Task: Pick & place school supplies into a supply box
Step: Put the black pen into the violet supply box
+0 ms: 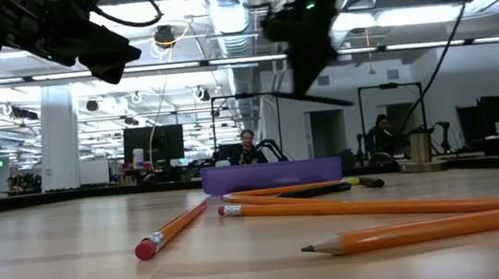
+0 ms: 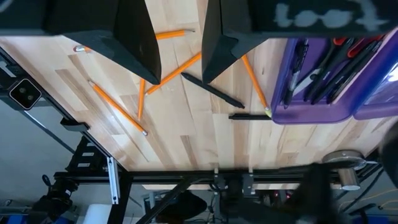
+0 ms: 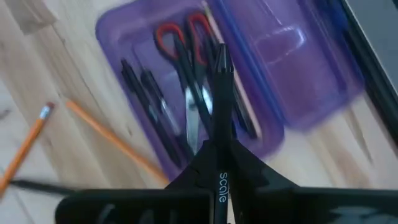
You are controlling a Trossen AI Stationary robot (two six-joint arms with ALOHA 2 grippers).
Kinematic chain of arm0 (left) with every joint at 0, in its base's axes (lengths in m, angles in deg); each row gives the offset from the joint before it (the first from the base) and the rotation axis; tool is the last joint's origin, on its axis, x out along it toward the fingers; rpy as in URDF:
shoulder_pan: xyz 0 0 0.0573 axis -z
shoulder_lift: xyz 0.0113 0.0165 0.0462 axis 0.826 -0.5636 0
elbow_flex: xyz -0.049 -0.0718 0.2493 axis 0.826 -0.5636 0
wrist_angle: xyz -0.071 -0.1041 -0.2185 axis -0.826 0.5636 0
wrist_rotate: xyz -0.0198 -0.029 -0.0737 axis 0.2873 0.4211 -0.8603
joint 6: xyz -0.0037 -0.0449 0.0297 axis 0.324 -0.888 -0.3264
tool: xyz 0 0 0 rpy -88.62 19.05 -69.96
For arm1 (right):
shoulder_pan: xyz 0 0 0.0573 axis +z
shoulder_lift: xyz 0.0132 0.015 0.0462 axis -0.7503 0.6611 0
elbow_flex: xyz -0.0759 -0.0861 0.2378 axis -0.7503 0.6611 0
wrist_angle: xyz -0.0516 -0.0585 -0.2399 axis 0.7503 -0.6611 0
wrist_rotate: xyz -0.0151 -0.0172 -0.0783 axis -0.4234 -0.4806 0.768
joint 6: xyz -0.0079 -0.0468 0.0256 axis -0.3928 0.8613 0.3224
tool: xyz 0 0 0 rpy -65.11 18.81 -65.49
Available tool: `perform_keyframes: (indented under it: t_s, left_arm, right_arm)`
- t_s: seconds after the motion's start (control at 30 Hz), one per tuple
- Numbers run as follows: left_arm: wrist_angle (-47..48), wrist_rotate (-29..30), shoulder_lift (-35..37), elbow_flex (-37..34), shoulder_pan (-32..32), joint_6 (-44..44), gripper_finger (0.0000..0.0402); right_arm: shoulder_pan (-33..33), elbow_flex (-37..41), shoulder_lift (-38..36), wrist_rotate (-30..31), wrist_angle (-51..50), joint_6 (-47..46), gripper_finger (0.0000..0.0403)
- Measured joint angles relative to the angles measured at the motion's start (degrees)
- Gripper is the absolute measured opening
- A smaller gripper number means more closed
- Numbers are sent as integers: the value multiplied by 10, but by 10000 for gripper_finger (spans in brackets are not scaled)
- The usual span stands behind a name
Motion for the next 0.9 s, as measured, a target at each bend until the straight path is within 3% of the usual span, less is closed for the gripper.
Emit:
perform_keyframes:
  t_s: [0.2,0.33,0.5,0.9]
  left_arm:
    - [-1,0,0,0,0,0,104]
    - [3,0,0,0,0,0,104]
    - [3,0,0,0,0,0,104]
    - [1,0,0,0,0,0,104]
  right_arm:
    - [-28,-117,136,-65,-7,111,1]
    - [-31,-158,188,-74,-18,150,1]
    - [-32,-166,213,-76,-8,160,15]
    - [-38,-165,217,-71,-25,158,116]
